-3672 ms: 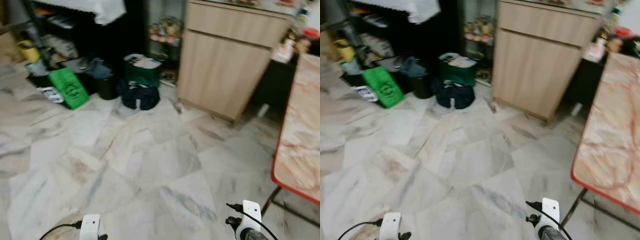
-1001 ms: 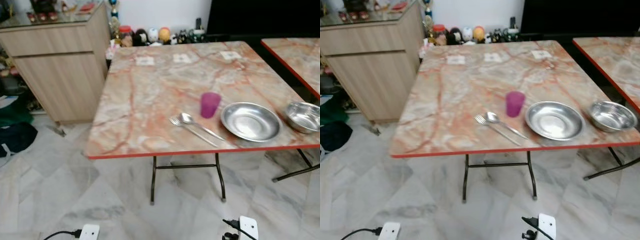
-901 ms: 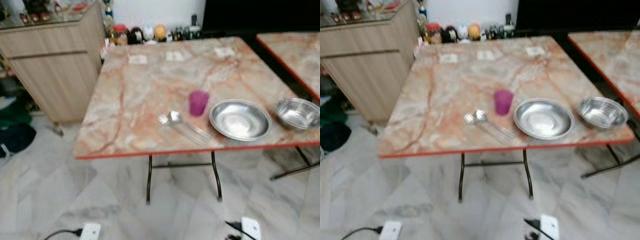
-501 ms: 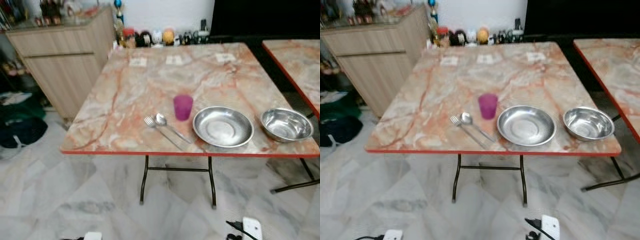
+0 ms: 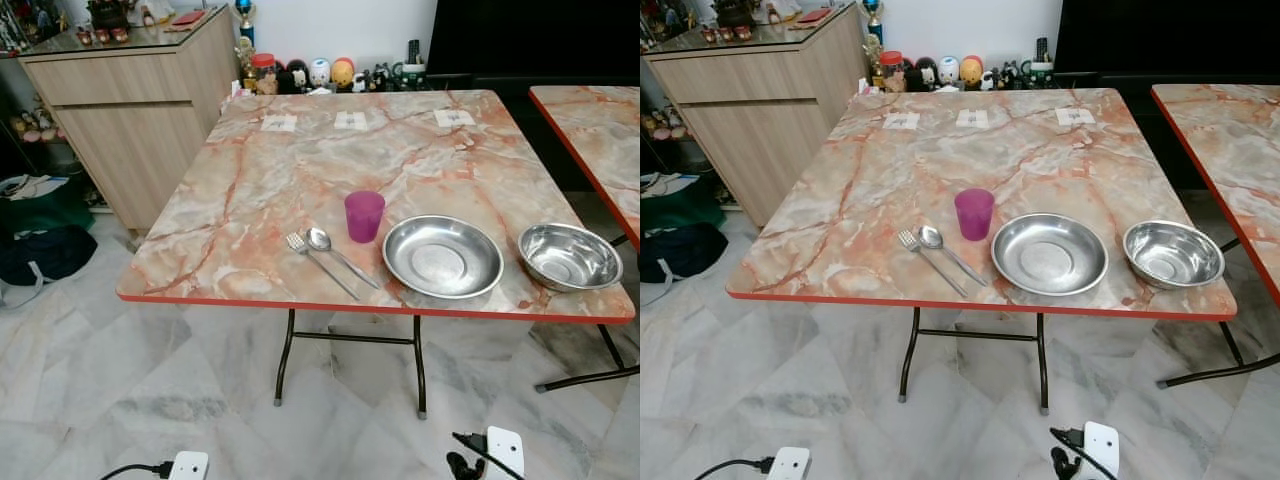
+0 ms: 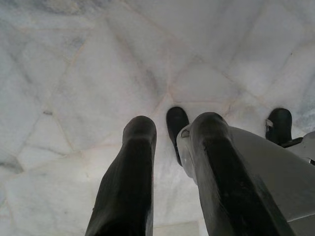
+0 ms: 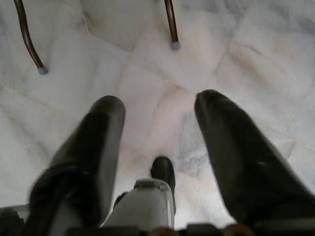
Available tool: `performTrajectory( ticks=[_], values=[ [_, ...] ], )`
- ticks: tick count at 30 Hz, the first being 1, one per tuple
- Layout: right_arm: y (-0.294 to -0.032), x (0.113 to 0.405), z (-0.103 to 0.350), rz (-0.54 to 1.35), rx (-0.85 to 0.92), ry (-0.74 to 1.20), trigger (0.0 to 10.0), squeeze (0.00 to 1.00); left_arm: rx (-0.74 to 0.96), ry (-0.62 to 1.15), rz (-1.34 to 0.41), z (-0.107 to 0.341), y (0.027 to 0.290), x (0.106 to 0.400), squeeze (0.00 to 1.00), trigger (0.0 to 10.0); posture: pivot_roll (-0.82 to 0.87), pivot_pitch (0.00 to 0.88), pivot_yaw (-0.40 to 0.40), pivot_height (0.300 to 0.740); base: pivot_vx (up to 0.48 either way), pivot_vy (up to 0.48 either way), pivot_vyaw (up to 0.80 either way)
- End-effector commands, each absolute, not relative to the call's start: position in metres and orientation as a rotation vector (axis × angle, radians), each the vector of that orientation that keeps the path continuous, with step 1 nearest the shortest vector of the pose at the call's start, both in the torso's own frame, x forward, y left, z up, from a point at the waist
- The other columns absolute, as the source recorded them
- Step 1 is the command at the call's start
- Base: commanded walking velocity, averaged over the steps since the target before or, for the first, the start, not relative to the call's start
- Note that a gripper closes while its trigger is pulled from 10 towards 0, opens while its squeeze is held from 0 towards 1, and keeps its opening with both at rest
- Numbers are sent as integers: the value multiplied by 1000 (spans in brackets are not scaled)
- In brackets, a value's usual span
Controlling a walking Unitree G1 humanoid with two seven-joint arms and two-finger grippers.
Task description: Setting the table
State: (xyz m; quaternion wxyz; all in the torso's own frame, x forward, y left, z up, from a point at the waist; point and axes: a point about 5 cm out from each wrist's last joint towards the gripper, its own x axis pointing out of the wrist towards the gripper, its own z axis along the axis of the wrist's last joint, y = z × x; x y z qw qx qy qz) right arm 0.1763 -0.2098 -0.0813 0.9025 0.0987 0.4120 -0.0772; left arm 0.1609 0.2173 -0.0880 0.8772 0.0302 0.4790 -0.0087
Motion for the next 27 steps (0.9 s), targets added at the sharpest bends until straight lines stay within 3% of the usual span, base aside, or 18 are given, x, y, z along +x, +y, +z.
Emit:
performTrajectory(
  ticks=[1, 2, 3, 4, 9, 10, 11, 12, 21, 27],
  values=[
    [-208, 178, -80, -144, 201, 836, 10000, 1000, 90, 1011, -20, -87, 226, 160, 0, 10000, -109, 0, 40, 740, 0, 0, 0],
    [-208, 179, -79, -137, 204, 820, 10000, 804, 91, 1011, -17, -86, 230, 159, 0, 10000, -111, 0, 39, 740, 0, 0, 0],
    [-208, 179, -79, -137, 204, 820, 10000, 804, 91, 1011, -17, -86, 230, 159, 0, 10000, -111, 0, 39, 740, 0, 0, 0],
    [-208, 181, -77, -132, 201, 787, 10000, 0, 92, 1014, -11, -85, 237, 156, 0, 10000, -113, 0, 38, 740, 0, 0, 0],
    [-208, 194, -66, -109, 158, 661, 10000, 0, 95, 1027, 2, -85, 251, 145, 0, 10000, -123, 2, 34, 740, 0, 0, 0],
    [-200, 213, -52, -77, 135, 538, 10000, 0, 94, 1029, 3, -85, 252, 143, 0, 10000, -123, 2, 32, 740, 0, 0, 0],
    [-200, 213, -52, -77, 135, 538, 10000, 0, 94, 1029, 3, -85, 252, 143, 0, 10000, -123, 2, 32, 740, 0, 0, 0],
    [-191, 234, -29, -39, 107, 357, 10000, 0, 92, 1032, 9, -85, 255, 141, 0, 10000, -121, 3, 23, 740, 0, 0, 0],
    [-208, 214, -1, -74, 25, 145, 10000, 0, 76, 1041, 10, -90, 249, 133, 0, 10000, -139, 18, 16, 740, 0, 0, 0],
    [-200, 236, 44, -69, 6, -36, 10000, 0, 70, 1037, 21, -90, 253, 128, 0, 10000, -125, 20, 14, 740, 0, 0, 0]
  ],
)
